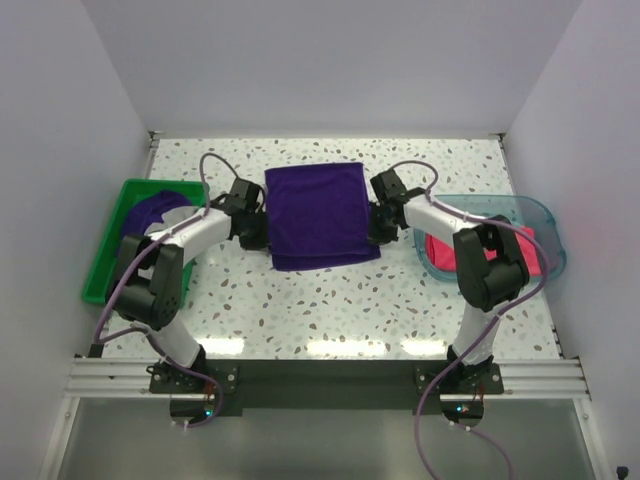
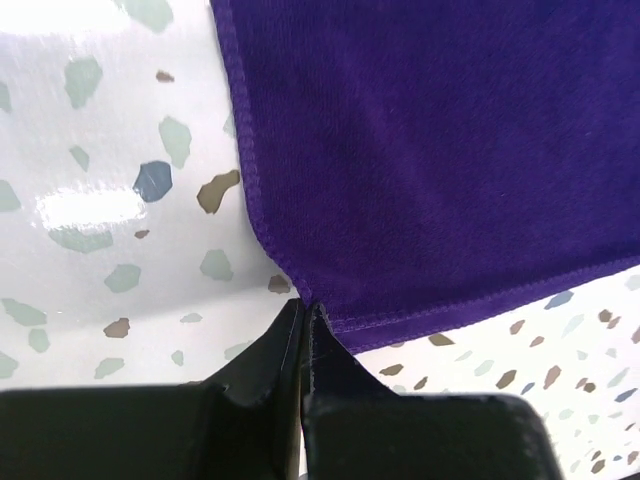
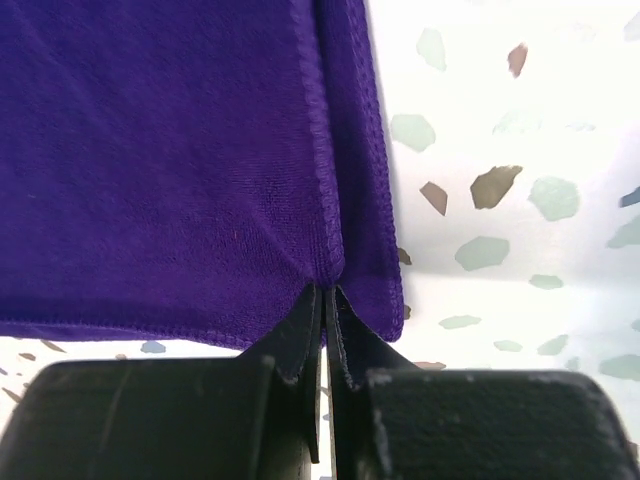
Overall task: Fold and stack the towels
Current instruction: Fold the towel
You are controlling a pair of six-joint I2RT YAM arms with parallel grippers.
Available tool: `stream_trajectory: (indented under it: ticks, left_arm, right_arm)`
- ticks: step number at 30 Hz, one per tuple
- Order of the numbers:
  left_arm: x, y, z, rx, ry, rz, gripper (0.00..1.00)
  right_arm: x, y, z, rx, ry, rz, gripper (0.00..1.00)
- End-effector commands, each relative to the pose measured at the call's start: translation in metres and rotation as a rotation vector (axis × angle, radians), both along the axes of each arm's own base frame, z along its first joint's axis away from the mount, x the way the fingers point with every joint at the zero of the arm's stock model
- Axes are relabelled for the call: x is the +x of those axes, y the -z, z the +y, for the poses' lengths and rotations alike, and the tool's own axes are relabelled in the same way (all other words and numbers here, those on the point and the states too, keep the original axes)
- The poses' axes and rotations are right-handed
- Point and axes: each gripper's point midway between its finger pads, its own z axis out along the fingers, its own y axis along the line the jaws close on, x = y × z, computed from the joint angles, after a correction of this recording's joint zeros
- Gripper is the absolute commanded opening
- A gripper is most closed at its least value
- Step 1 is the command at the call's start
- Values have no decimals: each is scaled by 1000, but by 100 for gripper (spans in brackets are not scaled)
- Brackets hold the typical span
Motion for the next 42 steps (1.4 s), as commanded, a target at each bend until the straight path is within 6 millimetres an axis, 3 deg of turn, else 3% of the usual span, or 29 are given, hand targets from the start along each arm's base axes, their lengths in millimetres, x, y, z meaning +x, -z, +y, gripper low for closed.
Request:
stream_trajectory:
  ticks: [1, 6, 9, 10, 12, 16, 22, 25, 30, 32, 36, 38, 39, 40, 42]
  left_arm:
    - [21, -41, -6, -20, 9, -102, 0]
    - [22, -68, -10, -44, 25, -131, 0]
    - [12, -77, -17, -94, 45, -129, 0]
    - [5, -71, -17, -103, 48, -109, 0]
    - [-4, -69, -27, -133, 70, -100, 0]
    - [-27, -36, -35, -137, 100, -24, 0]
    - [-39, 4, -26, -75, 79, 34, 0]
    - [-38, 12, -20, -45, 63, 34, 0]
    - [-39, 12, -26, -66, 81, 41, 0]
    - [-39, 9, -26, -66, 80, 39, 0]
    - [-25, -17, -28, -64, 75, -16, 0]
    - [-24, -26, -25, -49, 72, -18, 0]
    - [-15, -42, -27, -49, 75, -50, 0]
    - [-13, -51, -28, -45, 87, -60, 0]
    - [-12, -74, -33, -58, 107, -98, 0]
  right_arm:
    - [20, -49, -8, -49, -13, -120, 0]
    - [24, -82, -14, -86, -41, -155, 0]
    - [24, -92, -21, -124, -51, -174, 0]
    - [23, -93, -23, -133, -52, -175, 0]
    - [21, -89, -28, -158, -52, -167, 0]
    - [14, -61, -31, -169, -52, -123, 0]
    - [11, -23, -31, -177, -37, -71, 0]
    - [5, -6, -32, -181, -36, -37, 0]
    - [0, 6, -34, -193, -39, -7, 0]
    - [2, 1, -33, -193, -41, -14, 0]
    - [9, -21, -33, -199, -50, -41, 0]
    - [11, -43, -33, -200, -59, -58, 0]
    - [12, -53, -34, -203, -72, -66, 0]
    - [20, -70, -32, -199, -76, -103, 0]
    - [17, -91, -34, -203, -98, -128, 0]
